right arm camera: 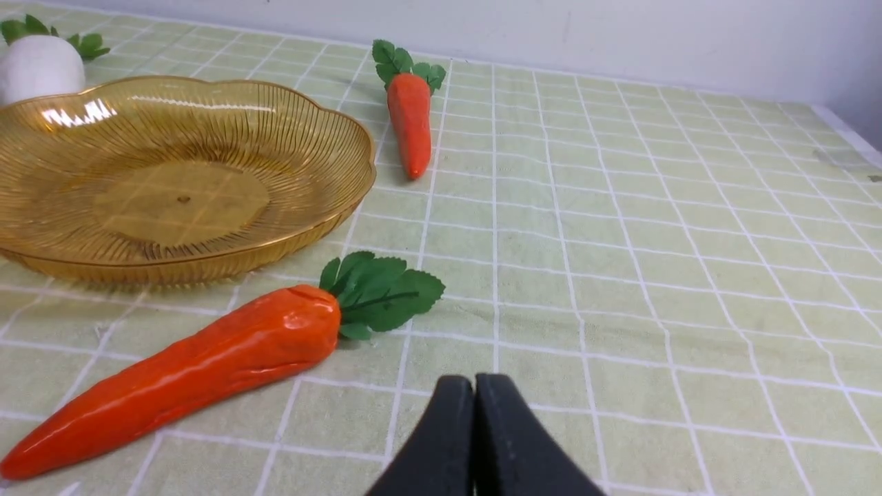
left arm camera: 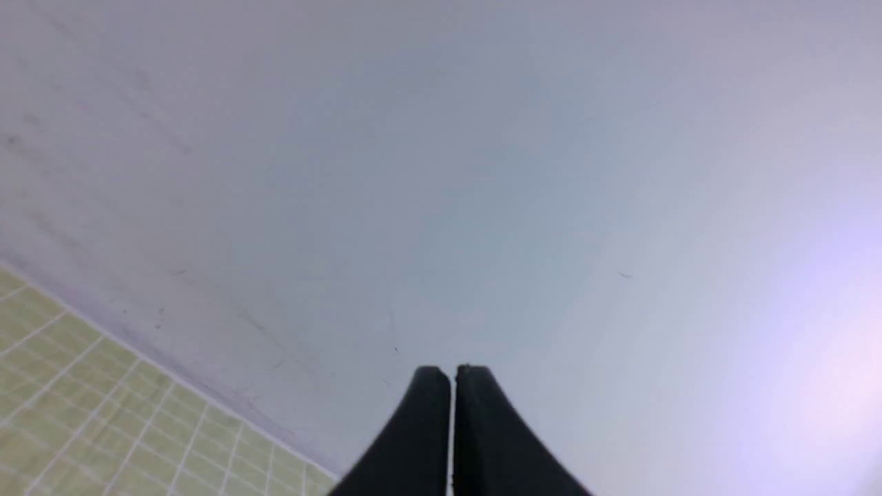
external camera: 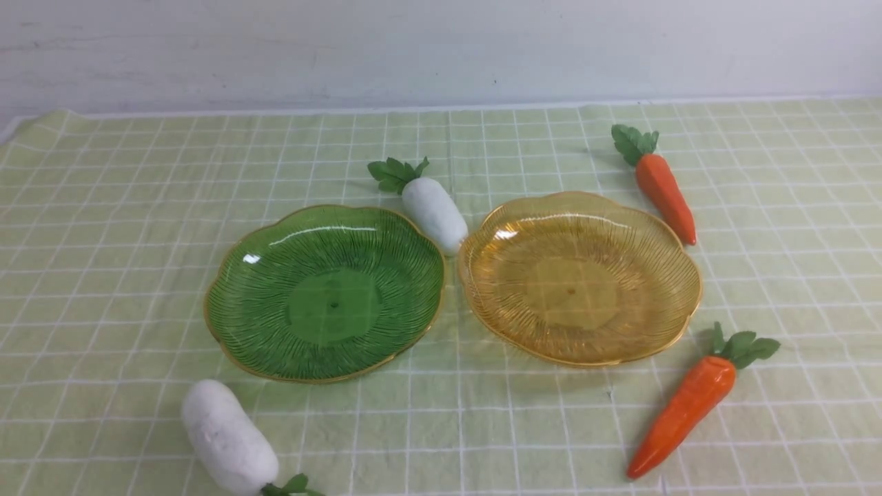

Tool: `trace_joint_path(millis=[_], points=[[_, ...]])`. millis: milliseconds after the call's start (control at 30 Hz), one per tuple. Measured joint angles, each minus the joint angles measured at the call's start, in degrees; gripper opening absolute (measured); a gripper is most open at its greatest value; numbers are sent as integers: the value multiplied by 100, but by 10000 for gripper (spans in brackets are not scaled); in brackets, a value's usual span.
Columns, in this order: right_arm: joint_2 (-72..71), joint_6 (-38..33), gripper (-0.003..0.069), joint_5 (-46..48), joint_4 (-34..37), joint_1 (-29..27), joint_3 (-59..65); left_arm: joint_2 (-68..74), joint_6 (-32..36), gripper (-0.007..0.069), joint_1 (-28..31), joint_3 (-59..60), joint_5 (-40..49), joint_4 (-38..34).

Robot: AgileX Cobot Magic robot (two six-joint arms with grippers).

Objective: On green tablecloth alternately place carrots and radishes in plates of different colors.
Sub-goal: 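Pick up the white radish and place it in the left plate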

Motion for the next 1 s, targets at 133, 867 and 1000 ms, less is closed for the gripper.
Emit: trace_joint_path(millis=[133, 867, 1000], points=[[0, 0, -14, -11, -31, -14, 0, 1012, 492, -8, 0, -1180, 1364, 235], [0, 748, -14, -2513, 5301, -28, -43, 7008, 839, -8, 0, -3141, 5355, 933], [290, 241, -14, -1397, 5025, 14, -832, 7149, 862, 36, 0, -3141, 5360, 1126]])
